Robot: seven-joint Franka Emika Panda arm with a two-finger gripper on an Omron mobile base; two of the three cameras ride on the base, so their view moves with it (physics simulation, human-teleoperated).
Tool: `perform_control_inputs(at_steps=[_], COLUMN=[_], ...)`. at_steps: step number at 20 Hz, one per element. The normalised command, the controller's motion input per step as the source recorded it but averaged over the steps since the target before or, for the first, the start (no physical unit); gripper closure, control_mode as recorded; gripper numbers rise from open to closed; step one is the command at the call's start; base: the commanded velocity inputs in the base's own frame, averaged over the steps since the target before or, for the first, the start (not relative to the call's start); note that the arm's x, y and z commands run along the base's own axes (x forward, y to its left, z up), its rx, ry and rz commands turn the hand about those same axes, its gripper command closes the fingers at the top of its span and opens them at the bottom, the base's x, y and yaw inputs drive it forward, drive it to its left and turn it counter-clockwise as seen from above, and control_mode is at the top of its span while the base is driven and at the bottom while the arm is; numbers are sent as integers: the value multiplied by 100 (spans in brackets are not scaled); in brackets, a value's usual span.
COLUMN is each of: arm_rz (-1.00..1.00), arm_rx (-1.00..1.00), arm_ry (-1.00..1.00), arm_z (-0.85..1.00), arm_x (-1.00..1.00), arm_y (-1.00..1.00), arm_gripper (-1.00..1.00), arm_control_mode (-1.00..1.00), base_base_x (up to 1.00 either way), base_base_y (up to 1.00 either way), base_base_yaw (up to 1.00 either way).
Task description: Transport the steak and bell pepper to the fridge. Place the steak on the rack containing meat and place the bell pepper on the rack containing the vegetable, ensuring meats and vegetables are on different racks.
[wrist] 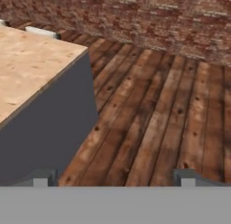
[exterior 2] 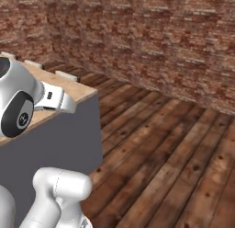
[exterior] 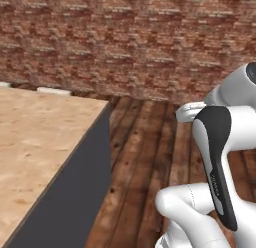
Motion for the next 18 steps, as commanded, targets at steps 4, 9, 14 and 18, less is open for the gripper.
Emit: perform_control_inputs(at_steps=[4, 9, 14, 18], arm_rz=[0, 0, 0, 0], arm_rx=[0, 0, 0, 0], arm_ry=[0, 0, 0, 0], arm_z=[0, 0, 0, 0], arm_x=[0, 0, 0, 0], arm_y=[0, 0, 0, 0], arm_gripper=[-100, -100, -100, -100], arm_control_mode=[100, 100, 100, 100], base_base_x=[100, 100, 100, 100], base_base_y=[-100, -100, -87, -71], base_base_yaw=[11, 15, 28, 34])
